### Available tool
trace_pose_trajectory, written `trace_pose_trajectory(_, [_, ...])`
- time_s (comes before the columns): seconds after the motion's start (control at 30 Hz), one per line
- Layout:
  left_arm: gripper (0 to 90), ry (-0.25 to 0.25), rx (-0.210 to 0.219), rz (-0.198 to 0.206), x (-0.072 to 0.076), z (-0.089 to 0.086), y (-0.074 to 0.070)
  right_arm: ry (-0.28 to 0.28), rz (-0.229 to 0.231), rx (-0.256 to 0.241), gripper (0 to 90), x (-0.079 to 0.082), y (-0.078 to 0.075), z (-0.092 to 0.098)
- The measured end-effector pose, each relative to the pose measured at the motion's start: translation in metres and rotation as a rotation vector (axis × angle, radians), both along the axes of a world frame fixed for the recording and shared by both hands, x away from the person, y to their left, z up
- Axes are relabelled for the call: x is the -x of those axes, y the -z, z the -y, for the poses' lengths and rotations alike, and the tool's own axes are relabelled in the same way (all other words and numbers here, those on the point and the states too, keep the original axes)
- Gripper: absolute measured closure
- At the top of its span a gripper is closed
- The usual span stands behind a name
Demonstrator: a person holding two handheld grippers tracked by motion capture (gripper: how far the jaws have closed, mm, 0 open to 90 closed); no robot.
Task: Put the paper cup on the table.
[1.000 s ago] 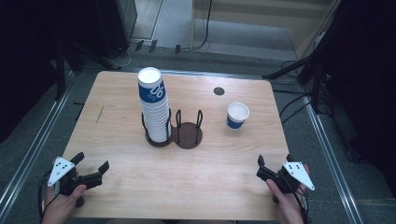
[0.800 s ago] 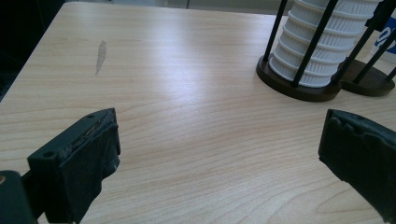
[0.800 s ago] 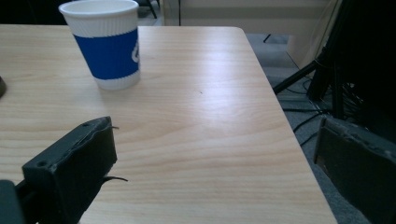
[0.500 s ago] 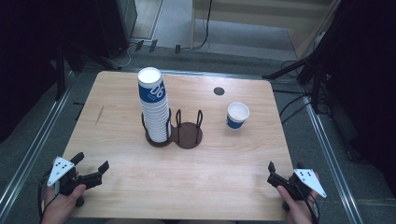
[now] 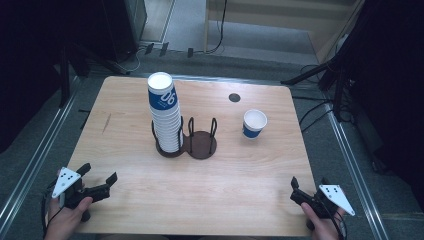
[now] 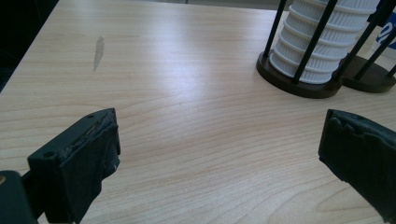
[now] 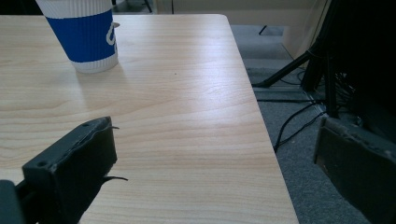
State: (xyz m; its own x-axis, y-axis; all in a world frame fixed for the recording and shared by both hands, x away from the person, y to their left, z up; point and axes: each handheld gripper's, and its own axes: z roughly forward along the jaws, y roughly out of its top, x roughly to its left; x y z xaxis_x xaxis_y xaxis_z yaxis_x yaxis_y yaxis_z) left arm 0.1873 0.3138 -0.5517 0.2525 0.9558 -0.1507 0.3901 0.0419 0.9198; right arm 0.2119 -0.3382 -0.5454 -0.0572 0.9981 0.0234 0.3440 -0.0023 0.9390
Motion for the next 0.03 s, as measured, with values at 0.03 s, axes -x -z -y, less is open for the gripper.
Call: trace_pose_trajectory(0.03, [0.0, -0.003, 0.002, 0.004, -0.0003, 0.0003, 0.0, -0.001, 0.0, -0.001, 0.0, 0.0, 0.0, 0.0003])
